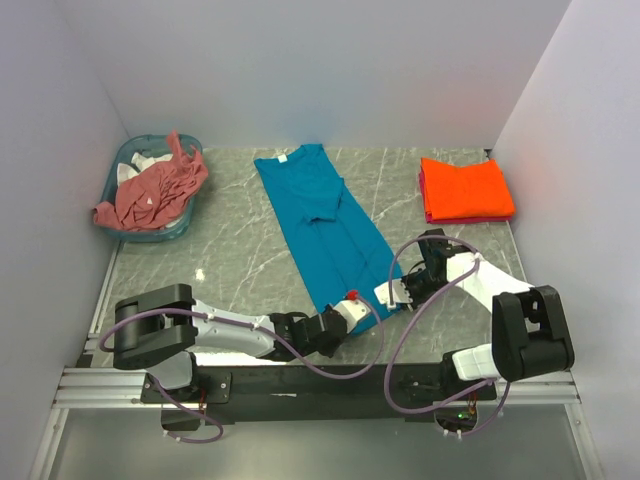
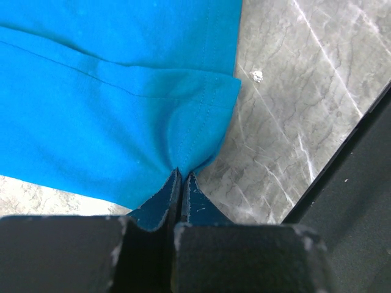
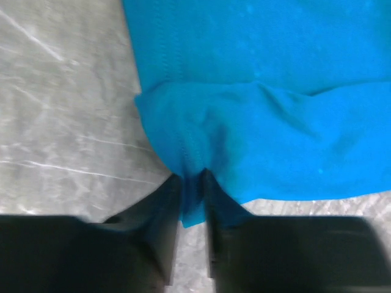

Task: Fold and stack the t-shirts
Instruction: Fold the tshirt

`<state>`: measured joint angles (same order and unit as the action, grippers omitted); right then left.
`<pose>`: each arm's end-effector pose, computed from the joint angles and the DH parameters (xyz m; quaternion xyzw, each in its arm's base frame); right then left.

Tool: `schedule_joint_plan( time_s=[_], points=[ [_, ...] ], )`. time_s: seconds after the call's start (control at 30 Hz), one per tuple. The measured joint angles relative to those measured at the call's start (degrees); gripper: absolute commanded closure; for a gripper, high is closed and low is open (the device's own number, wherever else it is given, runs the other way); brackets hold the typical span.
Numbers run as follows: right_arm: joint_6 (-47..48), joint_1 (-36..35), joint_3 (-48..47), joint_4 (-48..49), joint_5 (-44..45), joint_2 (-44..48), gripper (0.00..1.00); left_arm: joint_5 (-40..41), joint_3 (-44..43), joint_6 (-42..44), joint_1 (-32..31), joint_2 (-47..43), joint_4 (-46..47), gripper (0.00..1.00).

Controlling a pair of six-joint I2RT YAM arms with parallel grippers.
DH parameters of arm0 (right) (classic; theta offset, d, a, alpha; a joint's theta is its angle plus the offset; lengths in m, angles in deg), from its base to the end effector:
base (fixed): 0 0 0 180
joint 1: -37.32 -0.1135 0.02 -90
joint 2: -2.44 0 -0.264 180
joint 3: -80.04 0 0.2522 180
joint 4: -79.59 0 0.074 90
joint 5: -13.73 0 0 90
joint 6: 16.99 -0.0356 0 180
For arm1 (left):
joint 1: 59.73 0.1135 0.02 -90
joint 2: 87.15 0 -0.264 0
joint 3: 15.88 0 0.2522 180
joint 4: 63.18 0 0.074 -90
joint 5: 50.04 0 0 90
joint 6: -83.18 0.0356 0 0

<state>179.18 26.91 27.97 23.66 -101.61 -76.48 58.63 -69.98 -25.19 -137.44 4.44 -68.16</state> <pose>0.2014 0.0525 0.1533 -0.8356 0.5001 0.1012 0.2036 0.0765 -0.2974 0.1512 0.3902 0.8170 -0.1964 0.3763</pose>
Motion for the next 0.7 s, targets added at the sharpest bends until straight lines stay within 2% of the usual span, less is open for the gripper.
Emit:
schedule_joint_plan(
  time_s=[0.03,0.33,0.5,0.7],
  points=[
    [-0.20,0.00,-0.09,0.52,0.17,-0.17,1.00,0.00,0.15,0.00,0.00,-0.17,0.22,1.00],
    [0.26,-0.11,1.31,2.21,1.01,1.79,1.00,-4.04,1.01,0.20,0.00,-0.37,1.57,1.00],
    [0.96,-0.11,1.64,-6.08,1.73,6.34,1.00,-10.08,1.77,0.00,-0.07,-1.70,1.77,1.00],
    [1.97,-0.11,3.52,-17.57,0.61,19.30,1.00,-15.87,2.21,-1.70,-2.75,-6.01,1.16,1.00]
  ],
)
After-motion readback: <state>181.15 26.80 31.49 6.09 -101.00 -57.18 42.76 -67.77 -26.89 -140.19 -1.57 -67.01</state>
